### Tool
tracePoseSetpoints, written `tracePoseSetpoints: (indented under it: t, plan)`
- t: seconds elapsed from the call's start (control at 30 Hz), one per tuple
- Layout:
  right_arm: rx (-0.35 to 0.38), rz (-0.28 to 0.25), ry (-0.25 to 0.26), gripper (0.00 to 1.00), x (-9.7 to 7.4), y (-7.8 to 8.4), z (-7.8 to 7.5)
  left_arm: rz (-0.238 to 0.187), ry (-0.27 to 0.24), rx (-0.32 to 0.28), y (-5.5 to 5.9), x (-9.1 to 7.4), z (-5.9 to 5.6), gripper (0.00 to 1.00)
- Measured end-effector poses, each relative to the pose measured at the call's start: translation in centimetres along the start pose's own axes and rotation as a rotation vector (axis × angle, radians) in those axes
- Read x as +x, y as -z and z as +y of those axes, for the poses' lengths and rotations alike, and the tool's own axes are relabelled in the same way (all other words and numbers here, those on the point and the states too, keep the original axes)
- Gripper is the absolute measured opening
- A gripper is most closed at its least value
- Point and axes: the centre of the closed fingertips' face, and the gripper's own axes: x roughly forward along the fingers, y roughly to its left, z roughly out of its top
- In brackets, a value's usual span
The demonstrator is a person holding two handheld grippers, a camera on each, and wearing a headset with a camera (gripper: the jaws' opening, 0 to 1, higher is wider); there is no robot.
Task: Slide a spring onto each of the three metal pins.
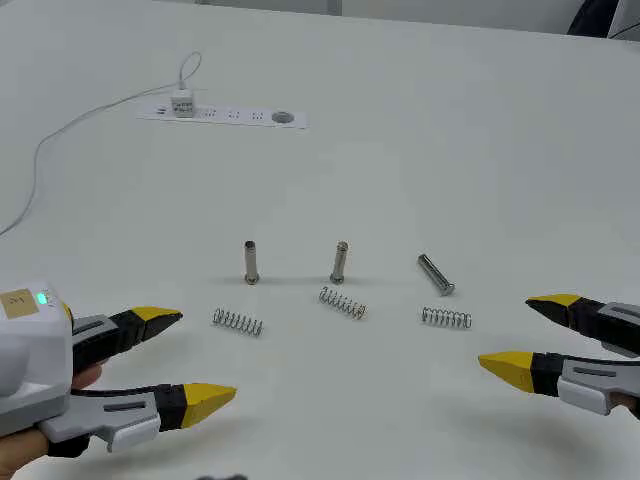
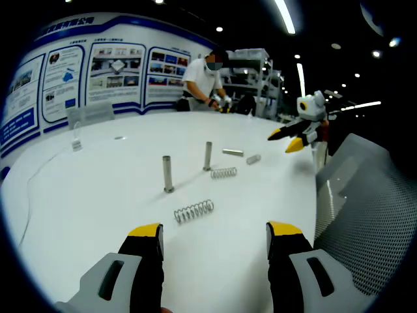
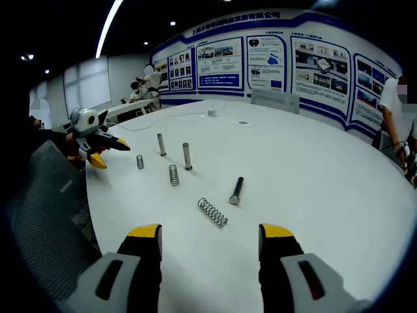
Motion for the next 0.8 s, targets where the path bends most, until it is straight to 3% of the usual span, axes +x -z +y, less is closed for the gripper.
tracePoseSetpoints:
  t: [0.8]
  plan:
    - [0.007,0.005,0.012,0.59,-0.12,0.00,-0.31,0.002,0.000,-0.006,0.03,-0.01,-0.18,0.66]
